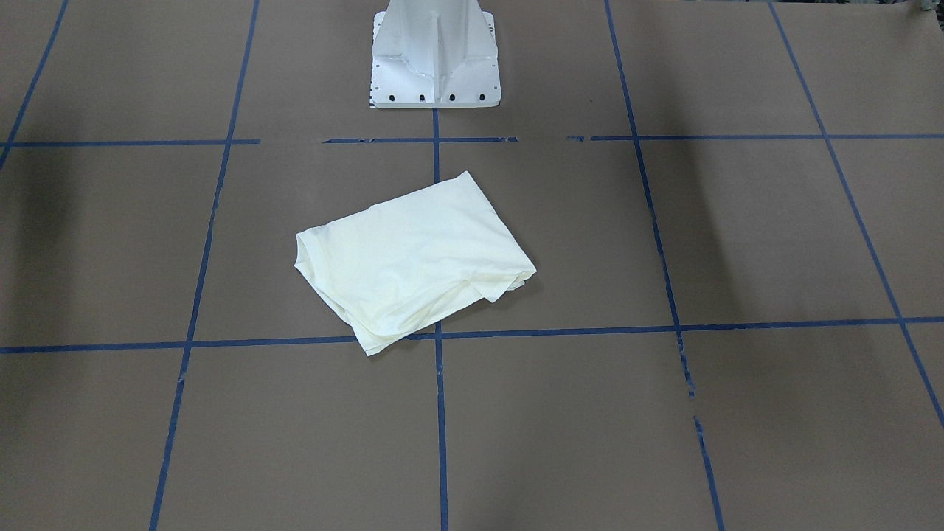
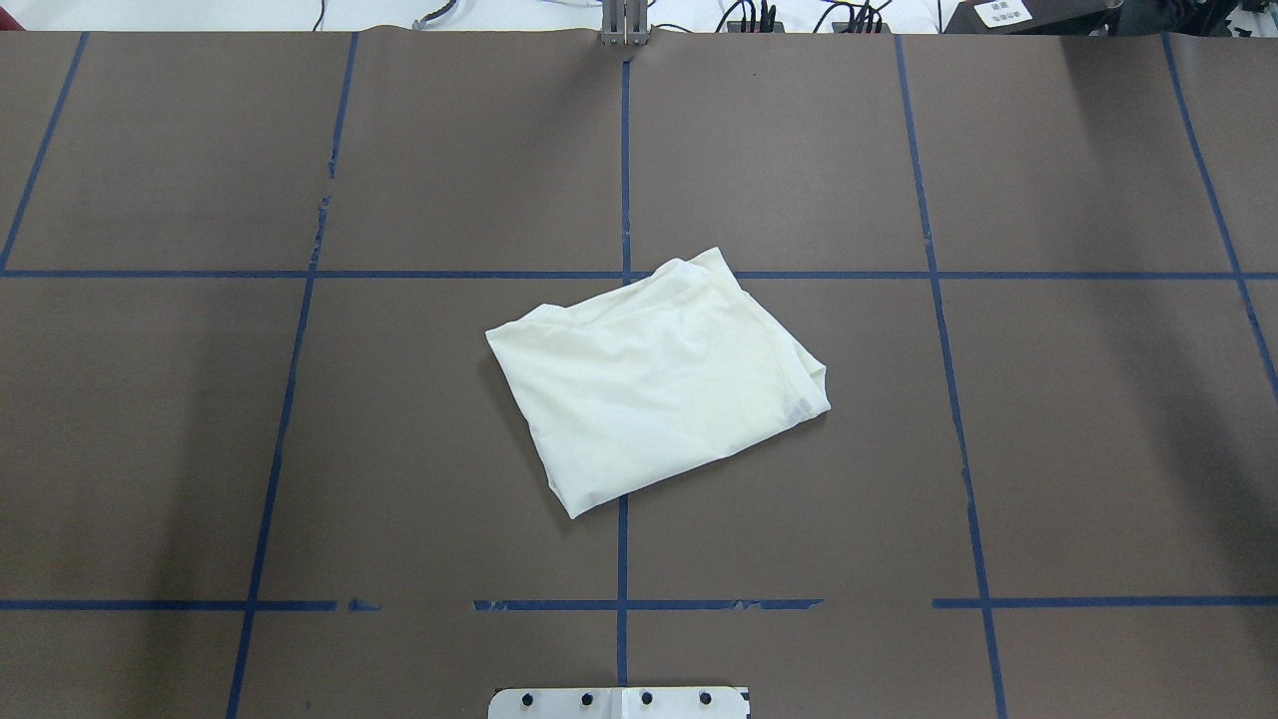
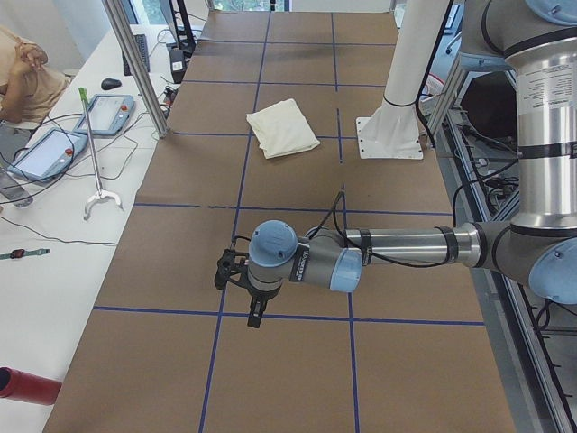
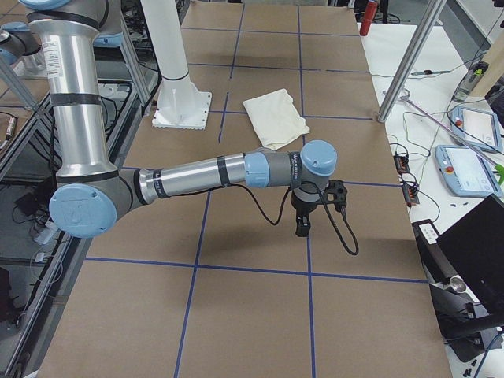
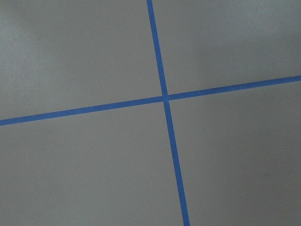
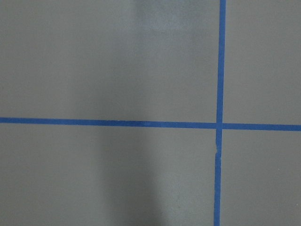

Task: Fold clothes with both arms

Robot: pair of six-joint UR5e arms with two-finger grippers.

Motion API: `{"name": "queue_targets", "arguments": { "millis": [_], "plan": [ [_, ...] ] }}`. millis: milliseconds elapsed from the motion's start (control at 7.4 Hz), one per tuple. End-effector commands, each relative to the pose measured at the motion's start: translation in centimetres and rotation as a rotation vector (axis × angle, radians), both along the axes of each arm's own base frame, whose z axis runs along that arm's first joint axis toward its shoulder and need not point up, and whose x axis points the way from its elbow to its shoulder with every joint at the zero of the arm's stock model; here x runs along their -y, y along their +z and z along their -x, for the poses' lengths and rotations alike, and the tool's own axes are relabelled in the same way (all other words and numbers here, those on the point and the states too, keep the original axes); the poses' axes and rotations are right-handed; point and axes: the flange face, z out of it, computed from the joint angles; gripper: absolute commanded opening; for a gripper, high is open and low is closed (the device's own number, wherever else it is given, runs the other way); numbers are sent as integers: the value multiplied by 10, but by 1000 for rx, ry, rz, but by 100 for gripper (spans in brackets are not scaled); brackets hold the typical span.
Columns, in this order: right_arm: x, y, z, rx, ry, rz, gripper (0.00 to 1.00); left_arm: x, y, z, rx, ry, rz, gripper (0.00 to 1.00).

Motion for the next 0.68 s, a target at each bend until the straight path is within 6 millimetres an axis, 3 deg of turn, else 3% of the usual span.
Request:
{"name": "queue_targets", "arguments": {
  "millis": [0,541],
  "plan": [
    [-11,17,-2,18,105,-10,100,0,0,0,0,0,1,100],
    [-6,12,-1,20,96,-30,100,1,-1,0,2,1,-5,100]
  ]
}}
